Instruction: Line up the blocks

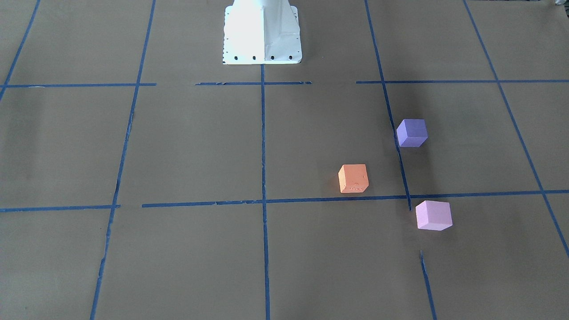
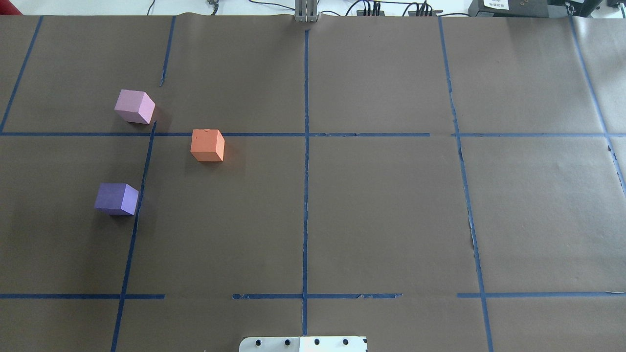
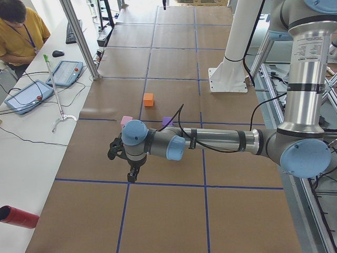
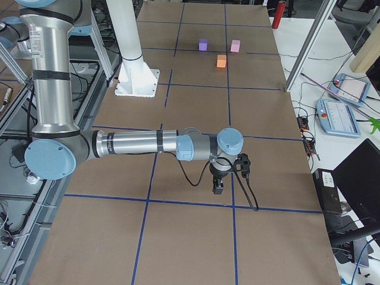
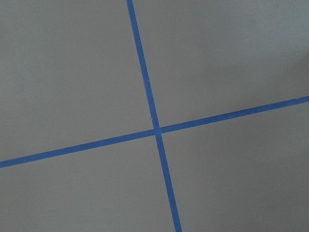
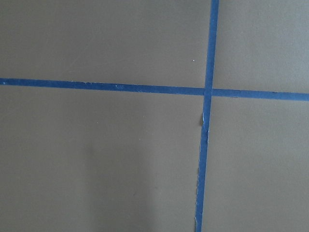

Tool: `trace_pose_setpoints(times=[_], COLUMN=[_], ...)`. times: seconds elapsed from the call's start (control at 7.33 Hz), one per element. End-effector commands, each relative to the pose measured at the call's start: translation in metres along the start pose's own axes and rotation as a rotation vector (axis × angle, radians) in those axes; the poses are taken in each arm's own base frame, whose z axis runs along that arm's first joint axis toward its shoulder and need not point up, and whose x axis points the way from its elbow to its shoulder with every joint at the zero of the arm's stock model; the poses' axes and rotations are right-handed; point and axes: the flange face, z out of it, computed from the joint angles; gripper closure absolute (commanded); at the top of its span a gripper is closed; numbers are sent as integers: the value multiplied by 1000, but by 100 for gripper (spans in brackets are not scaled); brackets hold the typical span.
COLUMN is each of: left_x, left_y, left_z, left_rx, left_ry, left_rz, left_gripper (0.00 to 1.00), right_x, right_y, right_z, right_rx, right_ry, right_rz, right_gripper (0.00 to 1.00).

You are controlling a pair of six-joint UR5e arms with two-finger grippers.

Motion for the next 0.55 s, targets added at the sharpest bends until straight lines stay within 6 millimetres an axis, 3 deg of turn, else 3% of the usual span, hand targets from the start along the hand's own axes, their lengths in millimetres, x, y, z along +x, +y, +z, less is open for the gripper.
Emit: trace_pose_setpoints(times=[0.0, 0.27, 0.41], left_x=[1, 7, 27], left_y=[-1, -11, -39], left_z=[-2, -6, -24], left_rx=[4, 19, 116], left_ry=[-5, -3, -1], left_rz=[5, 18, 122], left_gripper=[0, 0, 0], right_x=[0, 0, 0], right_y=[0, 0, 0], right_z=[0, 0, 0], right_rx=[1, 0, 1], right_ry=[0, 0, 0], right_rz=[-1, 0, -1], right_gripper=[0, 0, 0])
